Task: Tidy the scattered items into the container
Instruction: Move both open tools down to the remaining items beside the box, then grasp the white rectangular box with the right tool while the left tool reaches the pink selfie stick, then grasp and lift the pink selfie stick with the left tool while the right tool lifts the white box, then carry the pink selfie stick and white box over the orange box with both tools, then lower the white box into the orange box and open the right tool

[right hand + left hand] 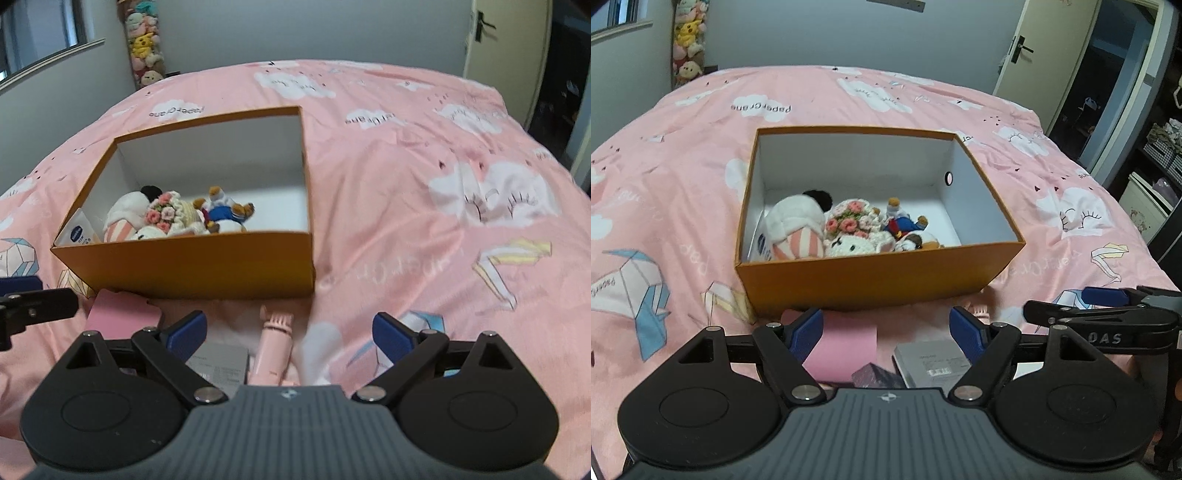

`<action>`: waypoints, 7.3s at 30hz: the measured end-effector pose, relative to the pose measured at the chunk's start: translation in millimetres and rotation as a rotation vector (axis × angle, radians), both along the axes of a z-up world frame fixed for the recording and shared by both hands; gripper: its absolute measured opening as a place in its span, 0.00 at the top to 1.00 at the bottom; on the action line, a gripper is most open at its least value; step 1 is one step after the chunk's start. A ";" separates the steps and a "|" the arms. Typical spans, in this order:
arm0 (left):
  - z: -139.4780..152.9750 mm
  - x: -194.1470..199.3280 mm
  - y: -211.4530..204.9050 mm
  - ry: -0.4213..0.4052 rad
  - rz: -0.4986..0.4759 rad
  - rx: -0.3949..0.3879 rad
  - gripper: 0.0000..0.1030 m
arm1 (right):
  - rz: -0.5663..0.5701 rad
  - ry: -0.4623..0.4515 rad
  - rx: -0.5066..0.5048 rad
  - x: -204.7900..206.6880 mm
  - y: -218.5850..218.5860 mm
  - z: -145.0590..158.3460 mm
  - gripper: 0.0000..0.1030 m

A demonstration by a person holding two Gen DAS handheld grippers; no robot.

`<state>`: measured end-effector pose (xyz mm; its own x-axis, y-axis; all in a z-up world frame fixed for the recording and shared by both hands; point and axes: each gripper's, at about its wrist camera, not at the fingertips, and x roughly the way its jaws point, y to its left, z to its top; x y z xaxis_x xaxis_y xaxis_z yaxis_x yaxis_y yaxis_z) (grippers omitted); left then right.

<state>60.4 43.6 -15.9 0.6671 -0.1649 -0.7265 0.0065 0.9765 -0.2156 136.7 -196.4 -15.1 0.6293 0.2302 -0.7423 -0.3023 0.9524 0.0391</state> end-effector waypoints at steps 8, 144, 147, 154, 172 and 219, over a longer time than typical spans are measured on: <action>-6.5 -3.3 2.3 0.062 0.000 -0.010 0.24 | -0.021 0.125 -0.019 -8.2 -18.0 -19.4 0.18; 64.4 114.6 24.9 -0.249 -0.020 -0.170 0.69 | 0.267 -0.035 -0.071 148.2 91.2 62.1 0.70; 57.0 120.3 24.7 -0.231 -0.023 -0.169 0.69 | 0.272 0.013 -0.128 156.9 99.0 42.7 0.70; 45.4 133.3 25.5 -0.202 -0.031 -0.184 0.69 | 0.256 0.107 -0.215 176.6 113.6 16.0 0.70; 28.7 152.5 22.4 -0.150 -0.055 -0.211 0.69 | 0.248 0.190 -0.297 198.8 125.8 -19.8 0.68; 22.2 159.2 29.2 -0.134 -0.041 -0.225 0.69 | 0.377 0.258 -0.381 219.1 126.5 -12.4 0.91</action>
